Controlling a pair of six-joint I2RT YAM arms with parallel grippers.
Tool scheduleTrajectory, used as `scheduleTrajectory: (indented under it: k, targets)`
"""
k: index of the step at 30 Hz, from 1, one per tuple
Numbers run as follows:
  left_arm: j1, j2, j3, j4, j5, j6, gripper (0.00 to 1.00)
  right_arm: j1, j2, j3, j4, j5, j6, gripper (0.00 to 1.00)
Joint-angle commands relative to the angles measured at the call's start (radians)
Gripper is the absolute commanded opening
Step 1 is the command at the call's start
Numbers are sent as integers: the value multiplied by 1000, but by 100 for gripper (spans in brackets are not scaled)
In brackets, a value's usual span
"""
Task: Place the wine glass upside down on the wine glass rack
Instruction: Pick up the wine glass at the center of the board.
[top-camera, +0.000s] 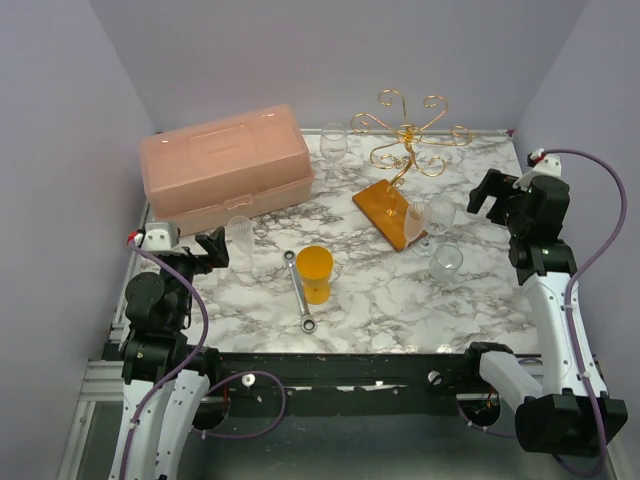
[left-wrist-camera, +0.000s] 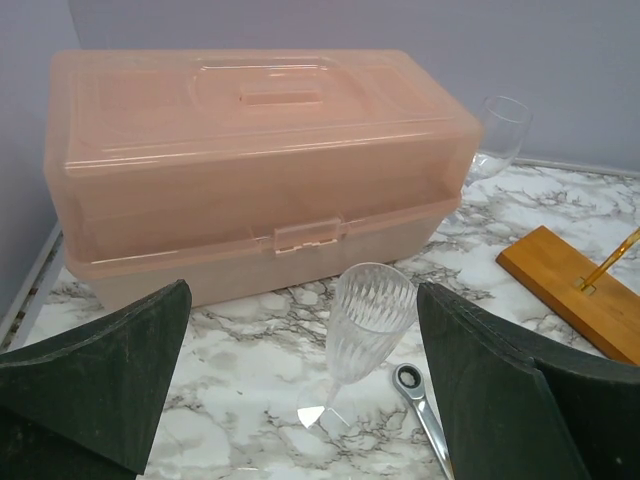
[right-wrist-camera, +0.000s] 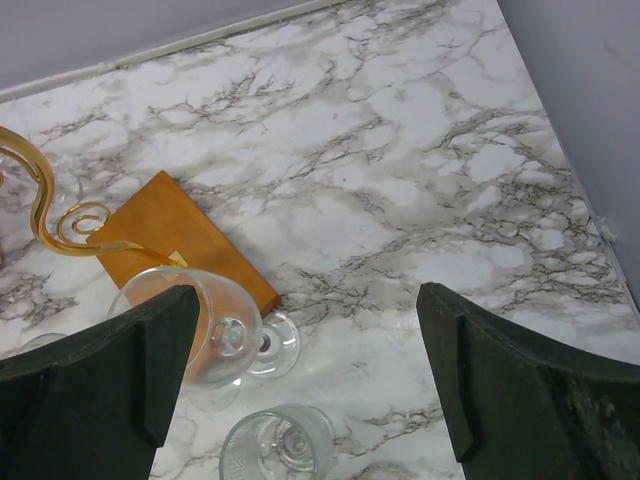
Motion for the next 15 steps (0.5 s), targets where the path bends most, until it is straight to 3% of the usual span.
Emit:
scheduleTrajectory:
  k: [1,4,9,15]
  targets:
    - [-4,-6,31,6,51,-3,99,-4,-15,34,-23,5,-19,100]
    - [-4,3,33,3,62,-10,99,-4,-29,31,-21,-43,-79,100]
    - [-4,30,41,-4,121,-27,99,-4,-50,16,-64,-278,-259,100]
    - [-4,49,51,-23,189,-64,99,-3,-11,53,-288,-548,-530,100]
